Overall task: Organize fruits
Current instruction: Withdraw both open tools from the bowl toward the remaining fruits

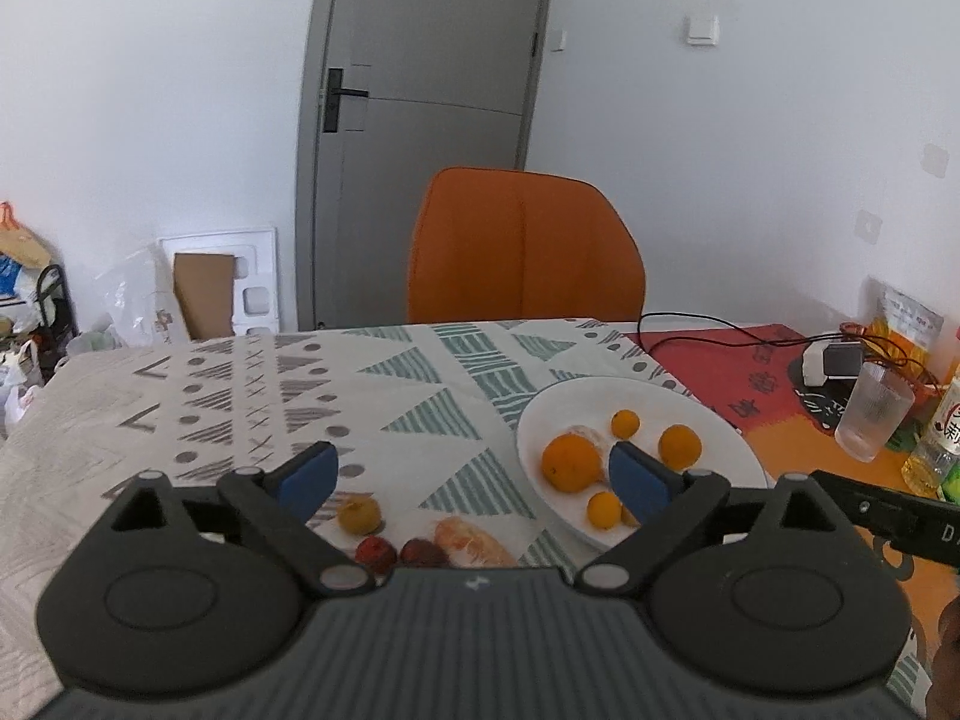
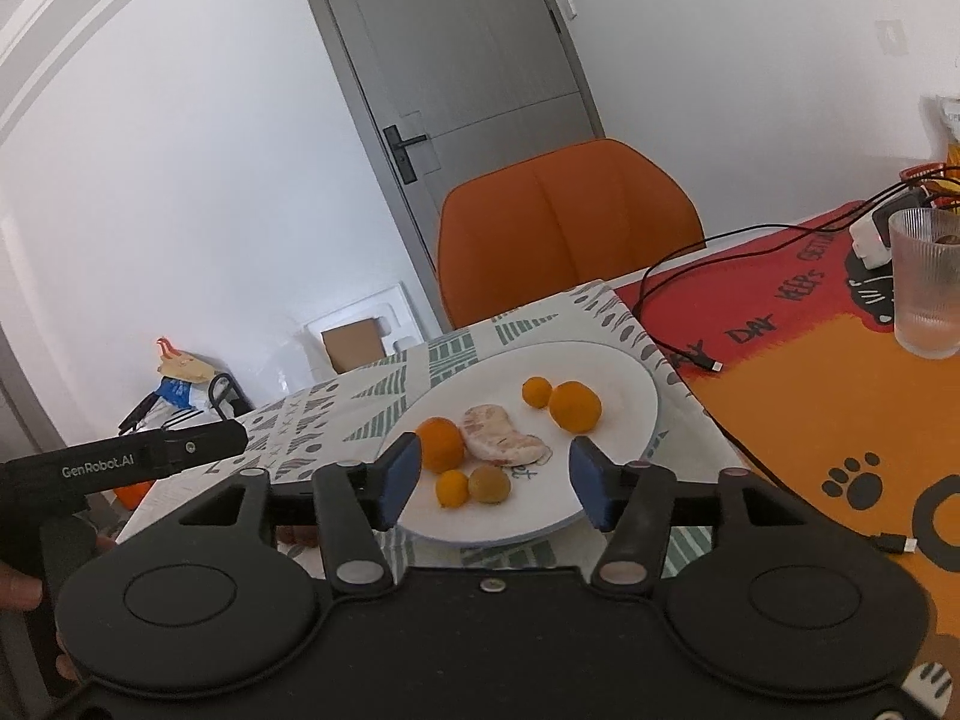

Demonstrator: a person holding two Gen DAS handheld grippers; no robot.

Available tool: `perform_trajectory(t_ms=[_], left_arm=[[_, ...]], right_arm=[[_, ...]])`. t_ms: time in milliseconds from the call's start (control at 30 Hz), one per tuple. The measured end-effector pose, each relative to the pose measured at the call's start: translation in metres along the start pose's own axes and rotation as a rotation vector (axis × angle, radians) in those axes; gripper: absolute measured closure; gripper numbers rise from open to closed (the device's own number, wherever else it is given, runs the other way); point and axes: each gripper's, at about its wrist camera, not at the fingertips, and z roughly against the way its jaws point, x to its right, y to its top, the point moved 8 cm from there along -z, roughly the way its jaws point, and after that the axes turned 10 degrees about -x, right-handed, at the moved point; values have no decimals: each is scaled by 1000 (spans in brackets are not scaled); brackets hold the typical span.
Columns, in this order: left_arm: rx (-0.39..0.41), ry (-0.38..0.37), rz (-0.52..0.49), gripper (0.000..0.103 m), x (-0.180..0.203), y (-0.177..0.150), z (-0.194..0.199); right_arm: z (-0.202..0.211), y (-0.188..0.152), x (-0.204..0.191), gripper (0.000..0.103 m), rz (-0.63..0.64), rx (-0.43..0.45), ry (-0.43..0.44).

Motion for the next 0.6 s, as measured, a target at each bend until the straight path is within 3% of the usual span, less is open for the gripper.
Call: perform_trajectory(t_ms=[600], left_arm=[[18, 30, 22, 6, -37, -22, 38]], right_arm=[[7, -15, -39, 18, 65, -12, 69]])
